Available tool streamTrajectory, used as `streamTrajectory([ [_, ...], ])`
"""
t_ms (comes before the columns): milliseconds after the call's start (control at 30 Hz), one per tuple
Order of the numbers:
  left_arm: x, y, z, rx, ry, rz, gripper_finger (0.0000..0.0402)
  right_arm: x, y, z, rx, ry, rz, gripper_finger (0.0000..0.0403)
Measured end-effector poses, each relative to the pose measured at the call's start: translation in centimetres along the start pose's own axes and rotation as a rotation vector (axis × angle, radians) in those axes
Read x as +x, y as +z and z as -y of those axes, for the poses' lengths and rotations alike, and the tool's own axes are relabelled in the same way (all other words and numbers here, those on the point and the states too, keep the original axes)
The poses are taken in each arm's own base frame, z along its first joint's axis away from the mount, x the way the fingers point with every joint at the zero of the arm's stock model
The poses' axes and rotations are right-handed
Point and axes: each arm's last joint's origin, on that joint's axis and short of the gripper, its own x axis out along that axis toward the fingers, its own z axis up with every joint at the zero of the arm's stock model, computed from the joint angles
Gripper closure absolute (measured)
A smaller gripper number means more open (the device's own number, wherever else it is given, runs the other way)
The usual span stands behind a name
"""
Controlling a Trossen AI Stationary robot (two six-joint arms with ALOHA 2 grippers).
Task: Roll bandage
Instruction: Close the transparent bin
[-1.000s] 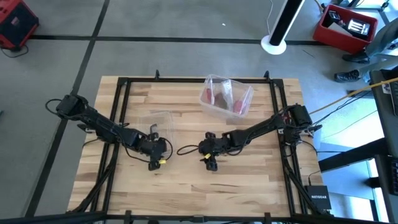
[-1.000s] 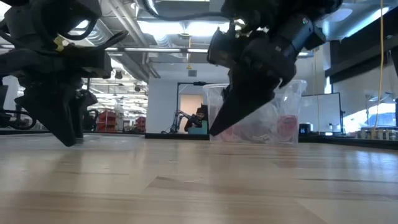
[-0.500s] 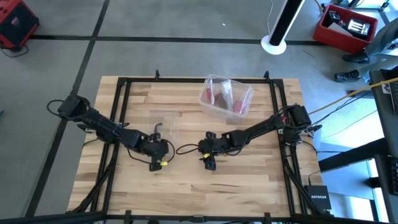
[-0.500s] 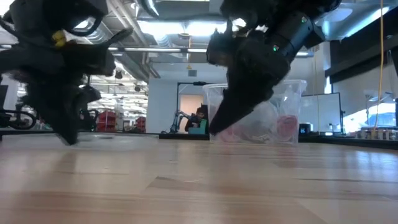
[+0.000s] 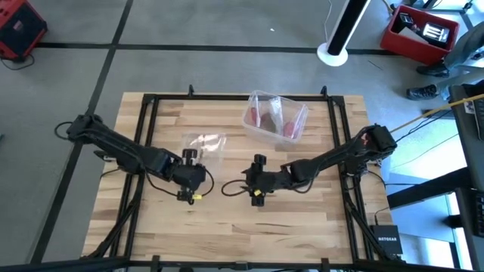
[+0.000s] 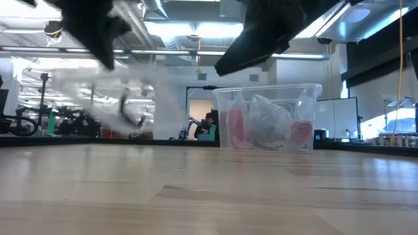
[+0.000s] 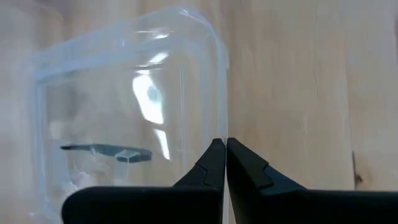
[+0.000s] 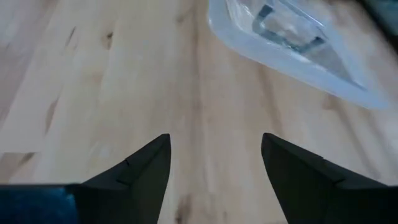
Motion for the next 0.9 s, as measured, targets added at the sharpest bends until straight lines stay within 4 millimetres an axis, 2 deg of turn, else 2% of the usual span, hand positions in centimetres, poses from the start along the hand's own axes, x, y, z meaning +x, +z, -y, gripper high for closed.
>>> streamTrajectory([
  [133, -2.9, 1.4, -1.2, 0.013, 0.050, 0.077, 0.0401, -0.2, 0.4, 0.2, -0.008, -0.063, 0.034, 0.0151],
  [267, -4.7, 2.3, -2.2, 0.000, 0.063, 0.144, 0.0401, 0.2, 1.0, 0.2, -0.026, -0.072, 0.112, 0.0151],
  [467, -7.2, 3.2, -3.5, 0.002, 0.105, 0.273, 0.0401, 0.7, 2.1, 0.3, -0.152, -0.270, 0.243, 0.0150],
  [633, -9.6, 3.6, -4.7, -0.049, 0.100, 0.430, 0.0401, 0.7, 2.2, 1.3, -0.208, -0.454, 0.314, 0.0150],
  [900, -12.8, 4.4, -5.6, -0.163, 0.067, 0.705, 0.0401, -0.2, 4.1, 3.3, -0.293, -0.634, 0.455, 0.0150],
])
